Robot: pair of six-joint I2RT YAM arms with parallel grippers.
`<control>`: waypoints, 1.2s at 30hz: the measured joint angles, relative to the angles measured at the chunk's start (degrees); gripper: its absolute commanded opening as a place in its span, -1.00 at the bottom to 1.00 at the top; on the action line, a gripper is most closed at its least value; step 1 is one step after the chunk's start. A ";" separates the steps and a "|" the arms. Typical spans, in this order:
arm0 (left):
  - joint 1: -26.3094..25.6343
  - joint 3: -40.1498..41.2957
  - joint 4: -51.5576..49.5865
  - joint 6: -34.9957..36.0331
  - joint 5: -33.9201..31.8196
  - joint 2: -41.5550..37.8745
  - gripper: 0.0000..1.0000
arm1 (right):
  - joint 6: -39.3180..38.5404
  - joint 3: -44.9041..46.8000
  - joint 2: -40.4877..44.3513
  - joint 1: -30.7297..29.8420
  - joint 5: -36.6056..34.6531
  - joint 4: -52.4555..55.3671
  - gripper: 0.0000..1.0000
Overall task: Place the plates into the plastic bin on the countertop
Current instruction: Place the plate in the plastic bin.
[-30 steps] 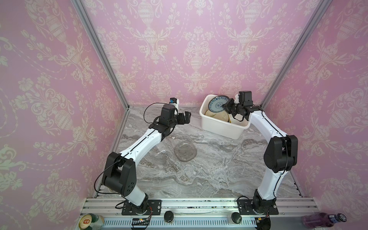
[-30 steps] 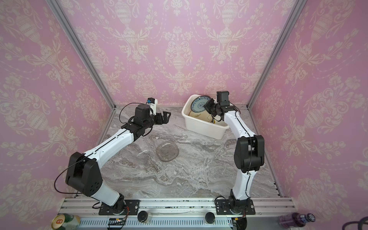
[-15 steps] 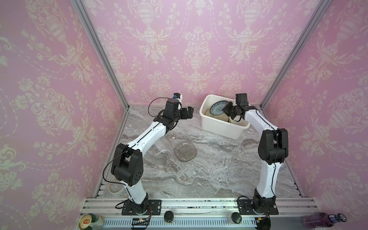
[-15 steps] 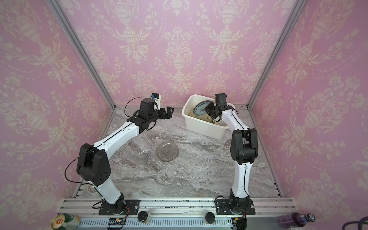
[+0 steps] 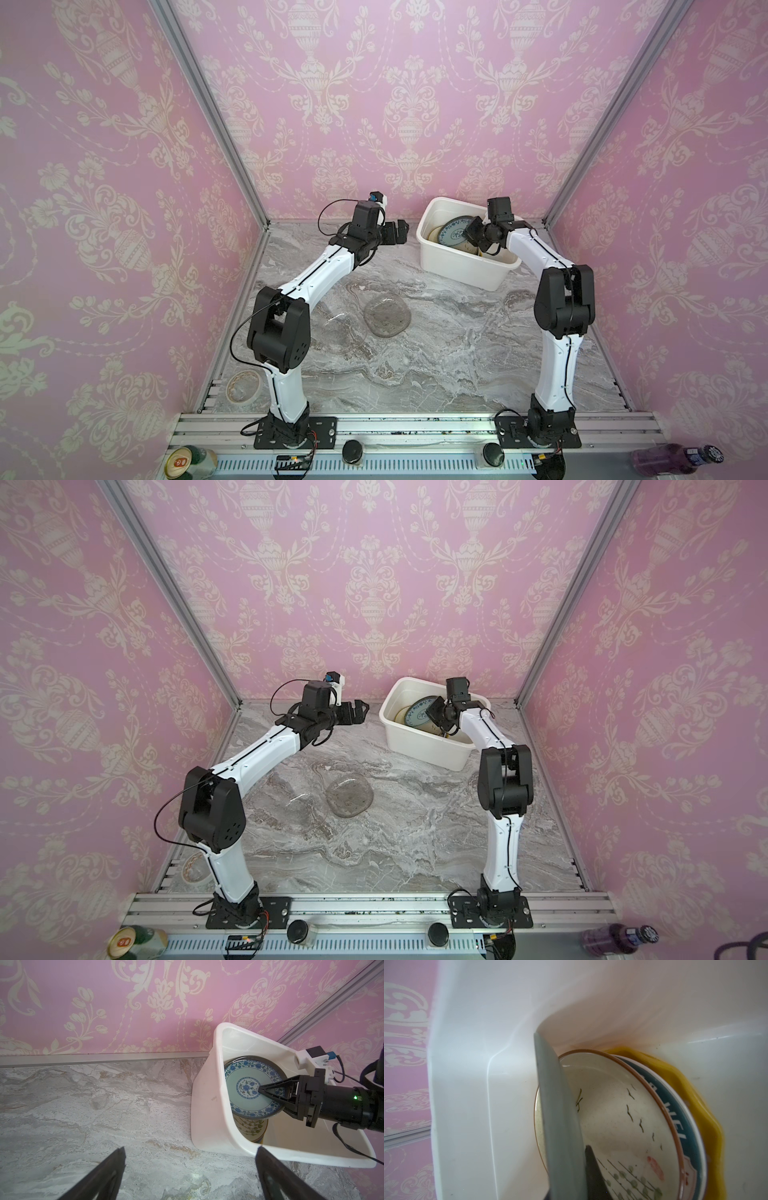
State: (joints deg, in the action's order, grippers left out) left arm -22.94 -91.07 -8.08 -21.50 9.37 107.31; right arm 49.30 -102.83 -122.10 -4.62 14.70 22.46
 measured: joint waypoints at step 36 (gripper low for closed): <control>0.28 -2.16 -1.90 0.00 2.14 1.25 0.99 | -9.22 -4.50 -1.25 -0.74 -7.26 8.76 0.56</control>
State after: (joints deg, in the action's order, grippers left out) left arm -22.65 -93.23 -9.98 -21.50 11.51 108.55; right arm 40.07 -107.33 -123.35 -5.37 7.44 31.22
